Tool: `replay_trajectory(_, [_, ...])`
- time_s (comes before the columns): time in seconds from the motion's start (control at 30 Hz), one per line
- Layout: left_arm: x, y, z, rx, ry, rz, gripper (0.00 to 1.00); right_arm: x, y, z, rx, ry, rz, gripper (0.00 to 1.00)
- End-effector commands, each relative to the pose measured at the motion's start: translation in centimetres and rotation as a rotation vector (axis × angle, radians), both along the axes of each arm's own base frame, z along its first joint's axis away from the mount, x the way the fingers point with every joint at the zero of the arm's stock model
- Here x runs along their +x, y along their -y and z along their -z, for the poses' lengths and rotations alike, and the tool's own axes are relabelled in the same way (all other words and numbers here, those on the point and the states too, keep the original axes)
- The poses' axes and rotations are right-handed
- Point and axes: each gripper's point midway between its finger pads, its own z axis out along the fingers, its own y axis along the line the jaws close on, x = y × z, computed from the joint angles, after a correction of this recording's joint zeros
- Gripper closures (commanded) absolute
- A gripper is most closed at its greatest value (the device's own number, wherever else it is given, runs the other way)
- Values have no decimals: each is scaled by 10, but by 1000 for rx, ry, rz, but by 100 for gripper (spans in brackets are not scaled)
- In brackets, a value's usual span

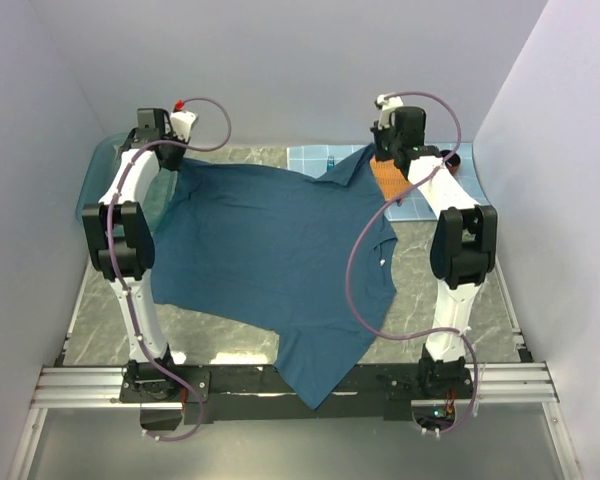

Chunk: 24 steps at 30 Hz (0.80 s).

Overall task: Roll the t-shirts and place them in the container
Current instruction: Flatten out the T-shirt at the center of the board, then fold the T-shirt at the center of the board.

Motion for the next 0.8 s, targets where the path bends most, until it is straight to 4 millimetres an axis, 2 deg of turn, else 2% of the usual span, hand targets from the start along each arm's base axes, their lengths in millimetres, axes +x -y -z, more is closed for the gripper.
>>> replay_trajectory(0.0, [8,5,-15,12,26,68,99,-23,14,-34,-13,34,17,100])
replay_trajectory(0.07, [7,5,-12,19,11,79,99,-34,16,-28,-10,3,15,100])
replay_trajectory(0.1, [7,5,-10,23,5,85,99,-40,17,-36,-11,14,10,100])
replay_trajectory(0.13, [5,5,-10,33,2,102,99,-48,17,-27,-11,-9,6,100])
replay_trajectory(0.2, [1,6,-7,41,-10,119,99,-59,17,-33,-6,-12,2,100])
replay_trajectory(0.23, [0,5,-7,50,-11,132,99,-66,17,-27,-3,-31,3,100])
replay_trajectory(0.3, [-6,7,-2,50,-35,157,99,-78,16,-32,14,-36,0,100])
replay_trajectory(0.37, [-11,5,2,65,-59,178,99,-90,16,-26,16,-62,-1,100])
replay_trajectory(0.4, [-12,3,3,71,-65,185,99,-95,16,-33,19,-53,2,100])
replay_trajectory(0.47, [-14,-1,0,88,-64,197,99,-107,18,-28,18,-75,5,100])
replay_trajectory(0.5, [-17,-3,-1,93,-68,204,99,-114,17,-36,20,-63,2,100])
replay_trajectory(0.63, [-23,-12,-3,153,-81,256,99,-142,17,-27,60,-143,16,100])
replay_trajectory(0.77, [-30,-19,-1,219,-98,302,99,-172,7,-30,127,-201,29,100])
